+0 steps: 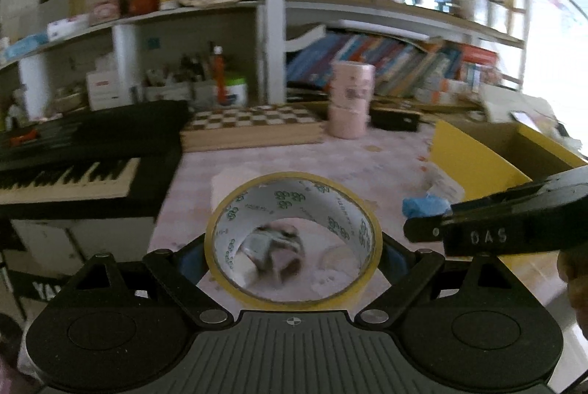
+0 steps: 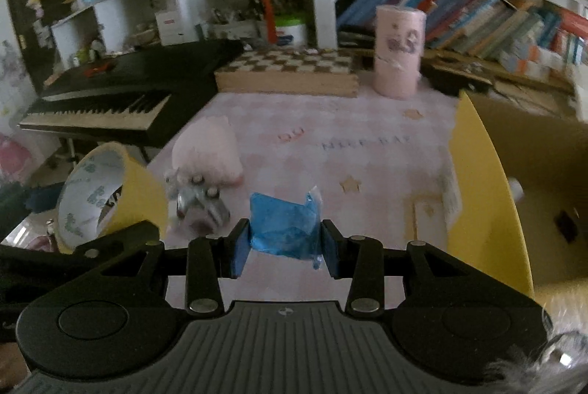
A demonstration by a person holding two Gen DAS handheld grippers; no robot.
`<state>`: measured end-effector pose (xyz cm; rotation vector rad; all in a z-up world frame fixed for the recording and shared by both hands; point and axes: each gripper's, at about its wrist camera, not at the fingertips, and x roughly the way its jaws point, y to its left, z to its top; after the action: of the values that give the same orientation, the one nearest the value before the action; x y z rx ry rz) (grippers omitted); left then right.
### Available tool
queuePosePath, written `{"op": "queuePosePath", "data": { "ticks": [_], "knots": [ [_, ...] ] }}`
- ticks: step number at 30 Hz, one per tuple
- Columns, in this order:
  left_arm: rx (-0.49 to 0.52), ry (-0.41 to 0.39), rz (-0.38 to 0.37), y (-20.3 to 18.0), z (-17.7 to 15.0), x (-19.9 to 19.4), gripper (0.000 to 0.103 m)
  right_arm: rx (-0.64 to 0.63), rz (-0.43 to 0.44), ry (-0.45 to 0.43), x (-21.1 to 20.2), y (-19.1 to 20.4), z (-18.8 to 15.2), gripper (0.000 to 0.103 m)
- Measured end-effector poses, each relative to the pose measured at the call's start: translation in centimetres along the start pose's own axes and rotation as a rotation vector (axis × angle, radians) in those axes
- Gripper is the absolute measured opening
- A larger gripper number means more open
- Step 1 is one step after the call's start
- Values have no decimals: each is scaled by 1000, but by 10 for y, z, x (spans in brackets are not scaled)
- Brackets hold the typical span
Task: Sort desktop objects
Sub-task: 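Carry the tape roll and blue pouch in both tools over the yellow box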
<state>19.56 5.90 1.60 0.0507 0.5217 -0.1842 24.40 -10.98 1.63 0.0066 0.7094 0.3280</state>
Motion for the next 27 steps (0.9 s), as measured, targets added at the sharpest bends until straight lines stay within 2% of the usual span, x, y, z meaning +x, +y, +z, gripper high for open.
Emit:
{"op": "queuePosePath", "data": {
  "ticks": [9, 16, 27],
  "knots": [
    [30, 14, -97, -3, -27, -33, 92, 56, -84, 38, -42, 24, -57, 38],
    [96, 18, -173, -15, -45, -60, 92, 140, -131, 61, -70, 35, -96, 38],
    [169, 18, -272, -41, -56, -77, 92, 214, -199, 80, -99, 34, -129, 37]
  ]
}}
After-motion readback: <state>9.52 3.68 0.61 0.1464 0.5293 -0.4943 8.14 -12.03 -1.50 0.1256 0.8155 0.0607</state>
